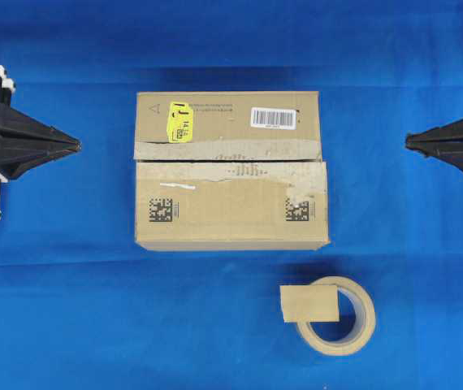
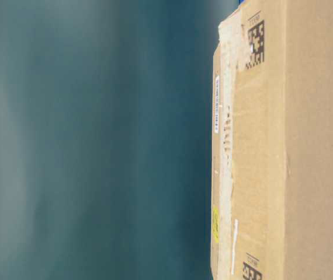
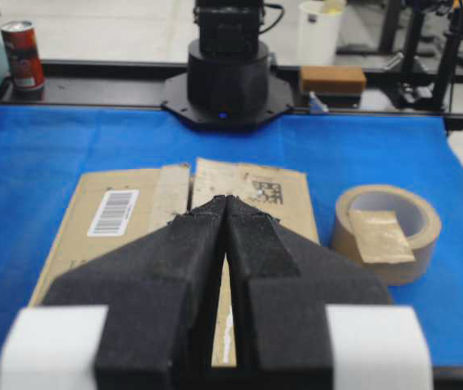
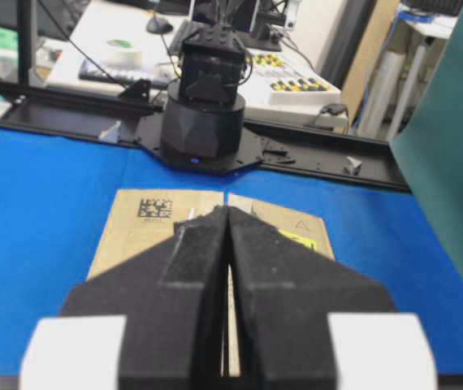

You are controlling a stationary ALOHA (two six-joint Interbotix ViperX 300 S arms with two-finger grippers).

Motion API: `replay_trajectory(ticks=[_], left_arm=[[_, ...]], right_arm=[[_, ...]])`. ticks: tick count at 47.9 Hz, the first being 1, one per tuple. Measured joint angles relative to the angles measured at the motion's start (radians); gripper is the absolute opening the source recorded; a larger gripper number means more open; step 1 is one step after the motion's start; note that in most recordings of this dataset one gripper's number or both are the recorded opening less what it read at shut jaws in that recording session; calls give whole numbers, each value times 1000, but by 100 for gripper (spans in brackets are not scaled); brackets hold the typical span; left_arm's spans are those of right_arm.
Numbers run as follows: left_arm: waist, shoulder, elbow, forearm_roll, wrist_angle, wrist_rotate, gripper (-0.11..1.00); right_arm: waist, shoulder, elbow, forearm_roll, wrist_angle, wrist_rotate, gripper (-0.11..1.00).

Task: Apply tape along the seams of the closed cardboard box to seal it securely.
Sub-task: 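Move the left gripper down to the tape roll's free end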

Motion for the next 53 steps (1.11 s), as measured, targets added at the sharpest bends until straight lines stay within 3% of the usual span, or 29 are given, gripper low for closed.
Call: replay_trajectory(ticks=[6,10,18,29,36,42,50,53], left_arm=[[-23,11,-2,-6,0,75,0],[-74,37,-14,-8,-6,186,0],[-173,126,-44,-8,-58,339,0],[-308,279,-74,-8,-138,678,0],[-367,400,-112,-12,-144,842,2],[-393,532,-169,-17,-146,923,23],[-397,719,-258,-18,-146,997,69],[-397,788,-290,-18,-144,1045,67]], right_arm=[[2,-2,-2,0,8,2,0],[2,0,-5,0,21,3,0],[3,0,-11,2,28,9,0],[3,2,-11,0,28,9,0],[3,17,-11,0,28,9,0],[3,31,-12,2,21,8,0],[2,34,-11,0,18,8,0],[3,34,-12,0,17,8,0]])
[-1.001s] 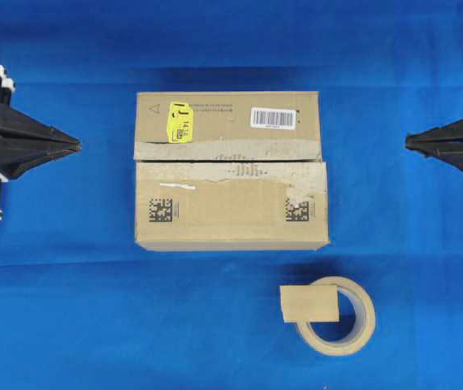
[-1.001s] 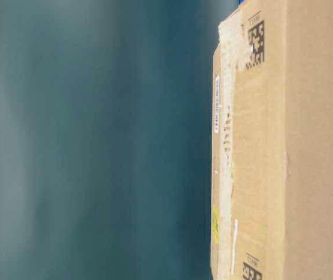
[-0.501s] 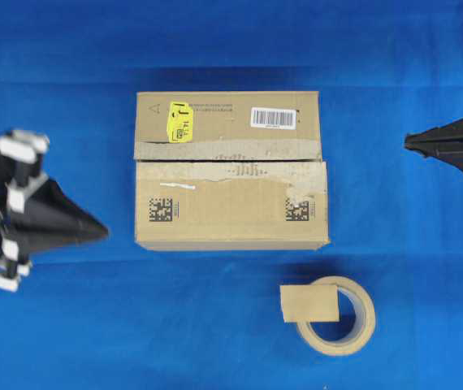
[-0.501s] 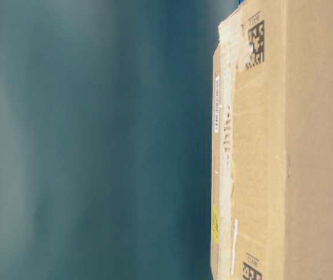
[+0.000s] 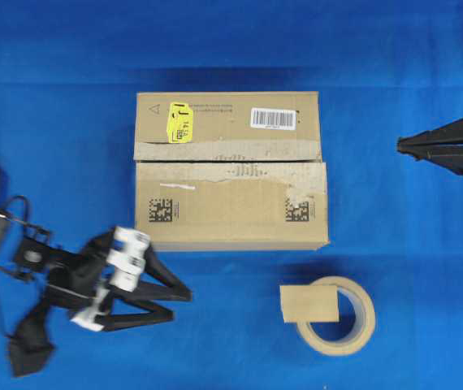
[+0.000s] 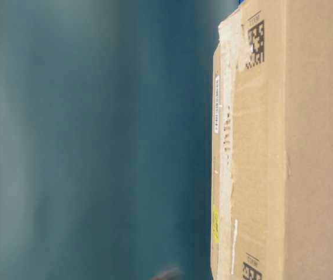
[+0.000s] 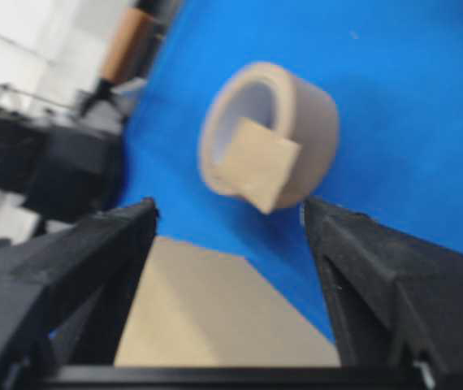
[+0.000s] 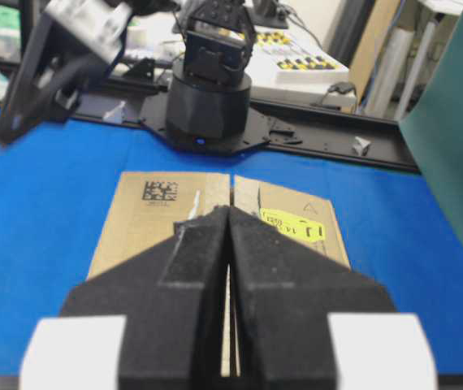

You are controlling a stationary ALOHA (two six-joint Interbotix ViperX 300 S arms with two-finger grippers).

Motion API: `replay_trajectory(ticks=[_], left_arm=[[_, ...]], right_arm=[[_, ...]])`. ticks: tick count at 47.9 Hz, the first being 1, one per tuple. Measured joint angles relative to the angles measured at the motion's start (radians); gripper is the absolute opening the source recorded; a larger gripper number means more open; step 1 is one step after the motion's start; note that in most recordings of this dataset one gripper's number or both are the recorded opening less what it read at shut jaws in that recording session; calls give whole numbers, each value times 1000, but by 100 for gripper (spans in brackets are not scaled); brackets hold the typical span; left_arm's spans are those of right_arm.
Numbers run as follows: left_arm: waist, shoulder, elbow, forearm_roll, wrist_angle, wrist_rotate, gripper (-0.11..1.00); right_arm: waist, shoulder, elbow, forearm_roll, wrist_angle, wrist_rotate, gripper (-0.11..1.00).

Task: Apply tape along the seams of the closed cardboard box to seal it securely.
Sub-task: 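Move the left gripper down to the tape roll's free end, then grasp the tape's free end with the left gripper and pull it out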

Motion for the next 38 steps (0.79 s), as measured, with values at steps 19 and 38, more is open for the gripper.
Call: replay_trajectory(ticks=[19,38], left_arm=[[29,367,-253,-14,-31,144,61],[60,546,-407,-12,-43,253,61]], right_arm=[[0,0,2,-8,-5,-14,0],[0,0,2,-15,-5,-15,0]])
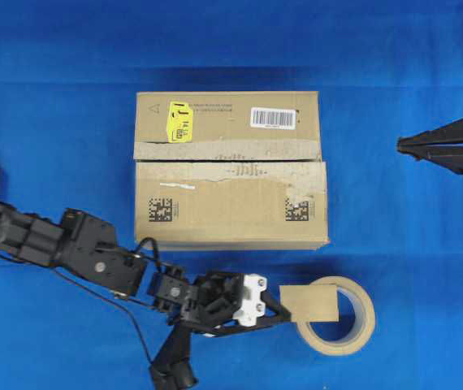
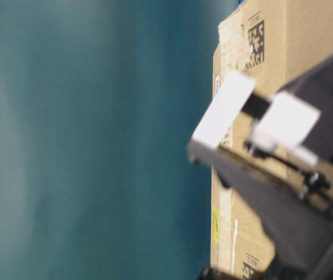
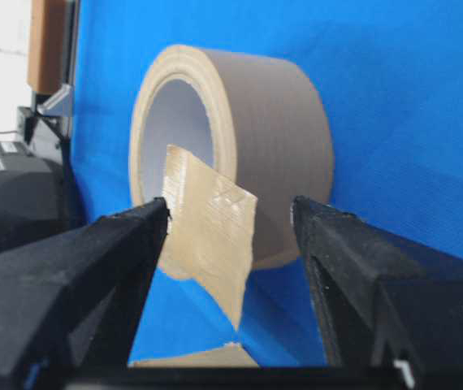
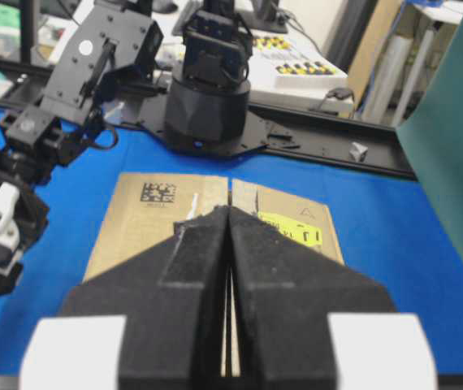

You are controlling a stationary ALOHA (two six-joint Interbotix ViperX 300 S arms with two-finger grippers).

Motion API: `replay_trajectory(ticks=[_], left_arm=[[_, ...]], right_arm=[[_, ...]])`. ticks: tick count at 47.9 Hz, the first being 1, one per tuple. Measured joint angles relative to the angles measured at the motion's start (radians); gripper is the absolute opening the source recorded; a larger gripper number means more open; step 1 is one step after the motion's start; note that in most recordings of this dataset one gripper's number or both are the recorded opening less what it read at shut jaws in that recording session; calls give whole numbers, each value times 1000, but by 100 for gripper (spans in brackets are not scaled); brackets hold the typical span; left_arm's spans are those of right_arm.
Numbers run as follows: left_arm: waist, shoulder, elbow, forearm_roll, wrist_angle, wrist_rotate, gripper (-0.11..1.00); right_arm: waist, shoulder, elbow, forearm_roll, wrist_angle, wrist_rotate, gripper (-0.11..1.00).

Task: Apply tape along the seams of the closed cardboard box to seal it securely.
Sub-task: 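Grasp the tape's free end with the left gripper and pull it out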

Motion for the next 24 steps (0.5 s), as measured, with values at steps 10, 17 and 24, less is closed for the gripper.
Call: replay_trajectory(ticks=[10,17,24], left_arm=[[26,12,-15,-2,0,2,60],[31,12,-18,-2,2,5,60],[31,18,-25,-2,11,5,50]], right_arm=[[3,3,-2,-8,0,2,0],[6,6,0,-8,3,0,0],[8,6,0,-8,5,0,0]])
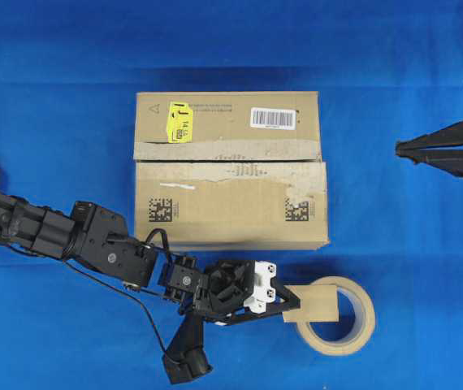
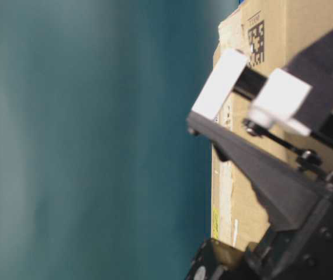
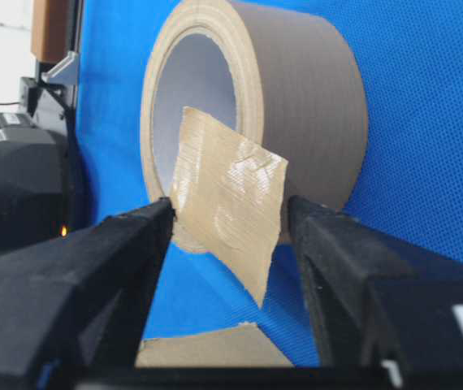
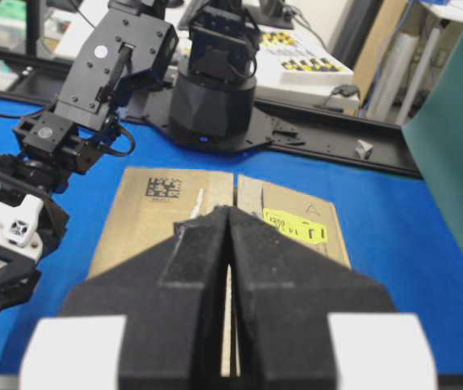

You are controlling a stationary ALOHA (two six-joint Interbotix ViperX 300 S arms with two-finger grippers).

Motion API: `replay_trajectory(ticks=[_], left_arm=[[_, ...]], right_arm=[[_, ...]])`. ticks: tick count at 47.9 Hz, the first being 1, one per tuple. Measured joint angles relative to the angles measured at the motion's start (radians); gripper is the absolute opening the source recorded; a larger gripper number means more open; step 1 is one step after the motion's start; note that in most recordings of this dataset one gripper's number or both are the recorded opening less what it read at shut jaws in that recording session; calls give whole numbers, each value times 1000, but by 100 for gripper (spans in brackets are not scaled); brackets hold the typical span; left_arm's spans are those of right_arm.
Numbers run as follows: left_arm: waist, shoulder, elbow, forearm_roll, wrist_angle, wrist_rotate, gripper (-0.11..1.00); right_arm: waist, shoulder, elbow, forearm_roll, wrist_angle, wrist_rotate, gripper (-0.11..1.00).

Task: Apply tape along the seams of the closed cardboard box to seal it securely.
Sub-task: 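Grasp the tape's free end with the left gripper and pull it out, then carry the tape end up and press it onto the box's top seam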

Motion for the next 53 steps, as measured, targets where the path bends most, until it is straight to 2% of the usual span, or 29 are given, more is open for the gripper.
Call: replay_trajectory(ticks=[16,29,42,47,53], left_arm=[[-2,28,-37,0,86,-12,2],[-2,18,-31,0,107,-17,2],[-2,-78,-2,0,176,5,2],[6,-127,14,0,210,37,2],[25,-202,48,0,221,114,2]], right_arm=[[2,8,-2,-2,0,0,0],[3,9,0,-2,0,0,0],[6,9,0,0,0,0,0],[9,9,-2,-2,2,0,0],[11,9,-2,-2,5,2,0]])
